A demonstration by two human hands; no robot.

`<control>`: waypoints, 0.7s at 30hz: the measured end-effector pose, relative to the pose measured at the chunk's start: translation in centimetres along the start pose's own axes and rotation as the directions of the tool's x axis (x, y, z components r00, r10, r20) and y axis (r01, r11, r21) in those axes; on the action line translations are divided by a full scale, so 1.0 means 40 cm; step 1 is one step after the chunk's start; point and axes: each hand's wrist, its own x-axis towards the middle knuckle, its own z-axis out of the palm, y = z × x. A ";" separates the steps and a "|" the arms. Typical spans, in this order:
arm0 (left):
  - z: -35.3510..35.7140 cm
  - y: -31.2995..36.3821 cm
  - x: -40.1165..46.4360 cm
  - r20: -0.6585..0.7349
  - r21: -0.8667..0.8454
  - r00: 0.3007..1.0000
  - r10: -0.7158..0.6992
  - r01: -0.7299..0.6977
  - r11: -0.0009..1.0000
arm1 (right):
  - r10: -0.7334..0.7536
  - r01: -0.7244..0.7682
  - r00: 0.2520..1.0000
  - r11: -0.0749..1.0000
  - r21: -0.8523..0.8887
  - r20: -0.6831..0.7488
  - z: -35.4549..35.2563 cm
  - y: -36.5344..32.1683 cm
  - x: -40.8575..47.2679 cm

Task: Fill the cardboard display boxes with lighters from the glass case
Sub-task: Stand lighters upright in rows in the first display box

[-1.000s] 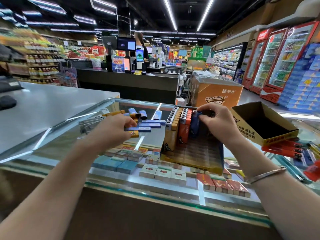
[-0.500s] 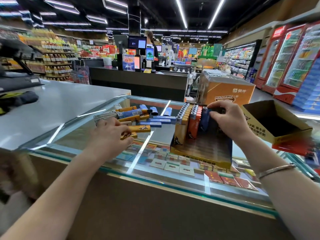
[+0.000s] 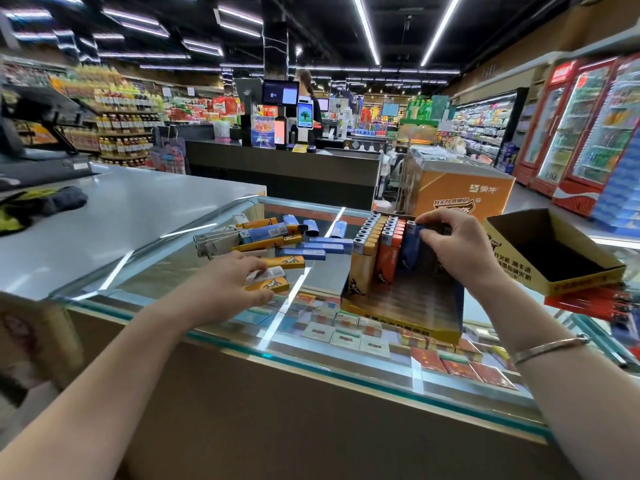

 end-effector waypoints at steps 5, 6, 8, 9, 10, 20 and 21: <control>-0.013 0.025 0.020 0.169 -0.031 0.985 -0.048 0.054 0.998 | 0.014 -0.013 1.000 0.999 -0.029 0.012 0.000 0.002 -0.001; -0.013 0.032 0.025 0.188 -0.011 0.981 -0.052 0.055 0.998 | 0.015 -0.015 1.000 0.999 -0.031 0.013 0.000 0.002 -0.001; -0.005 0.047 0.032 0.174 0.043 0.984 -0.044 0.037 0.998 | 0.015 -0.014 1.000 0.999 -0.036 0.011 0.001 0.002 -0.001; 0.003 0.053 0.034 0.120 0.079 0.992 -0.028 0.019 0.997 | 0.015 -0.015 1.000 0.999 -0.038 0.010 0.001 0.001 -0.001; 0.012 0.057 0.035 0.039 0.112 0.999 -0.008 0.004 0.994 | 0.017 -0.016 1.000 0.999 -0.039 0.010 0.000 0.001 -0.001; 0.032 0.037 0.084 -0.344 0.284 0.911 0.226 -0.128 0.950 | 0.029 -0.029 0.999 0.999 -0.046 0.016 0.000 -0.006 -0.003; 0.028 0.036 0.090 -0.325 0.310 0.920 0.220 -0.116 0.944 | 0.031 -0.030 0.999 0.998 -0.048 0.017 0.000 -0.007 -0.003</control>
